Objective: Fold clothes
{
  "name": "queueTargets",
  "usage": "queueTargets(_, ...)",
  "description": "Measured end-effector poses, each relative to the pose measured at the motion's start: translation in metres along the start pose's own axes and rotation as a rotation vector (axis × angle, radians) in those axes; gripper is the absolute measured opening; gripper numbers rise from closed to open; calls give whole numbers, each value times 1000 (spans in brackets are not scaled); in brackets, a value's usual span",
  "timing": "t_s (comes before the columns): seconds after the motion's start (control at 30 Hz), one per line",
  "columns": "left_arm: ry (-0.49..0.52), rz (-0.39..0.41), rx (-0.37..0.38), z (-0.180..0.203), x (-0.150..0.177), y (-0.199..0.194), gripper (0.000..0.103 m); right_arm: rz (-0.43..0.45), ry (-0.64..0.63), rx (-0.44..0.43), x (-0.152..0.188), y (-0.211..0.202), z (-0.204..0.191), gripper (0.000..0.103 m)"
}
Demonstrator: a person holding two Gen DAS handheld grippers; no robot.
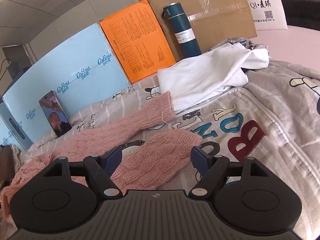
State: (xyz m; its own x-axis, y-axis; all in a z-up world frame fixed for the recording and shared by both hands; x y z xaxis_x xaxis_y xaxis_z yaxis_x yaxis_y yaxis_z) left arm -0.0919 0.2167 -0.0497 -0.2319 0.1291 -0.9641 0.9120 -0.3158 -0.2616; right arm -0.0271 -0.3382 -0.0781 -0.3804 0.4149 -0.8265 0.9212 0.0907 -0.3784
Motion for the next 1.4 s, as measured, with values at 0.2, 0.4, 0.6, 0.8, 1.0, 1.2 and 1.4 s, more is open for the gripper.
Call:
queueTargets(0.2,-54,22,36,2,-9,19,90,26,-34,63,5,3,-5,10)
queueTargets(0.4,-62,24,104,11,-18,40,90,74,-133,128,2,-19,-11,10)
queueTargets(0.6,-34,-27,129,18,-8,55,90,101,-171,254,-4,-18,-17,46)
queueTargets(0.8,21,-31,234,33,-2,51,93,124,-202,7,-17,-13,-79,58)
queueTargets(1.0,89,-10,311,47,1,41,97,-111,-162,-410,3,23,-157,62)
queueTargets(1.2,78,16,329,45,0,35,98,-376,-216,-580,48,42,-206,62)
queueTargets(1.4,-12,95,240,21,-6,27,98,-454,-271,-595,73,38,-208,44)
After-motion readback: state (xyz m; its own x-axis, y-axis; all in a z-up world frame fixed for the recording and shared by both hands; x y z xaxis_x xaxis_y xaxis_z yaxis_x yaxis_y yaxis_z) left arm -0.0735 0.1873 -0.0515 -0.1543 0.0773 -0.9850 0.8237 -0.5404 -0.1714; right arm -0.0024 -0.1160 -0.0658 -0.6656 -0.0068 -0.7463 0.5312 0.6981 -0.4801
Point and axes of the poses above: each gripper's, at about its wrist camera, not at the fingertips, and y roughly the way its jaws point, z to its right, x to its underside, the point moved 1 cm from there along y, roughly the way its jaws point, and after that the axes turned 10 degrees about z, right-handed, at the moved point
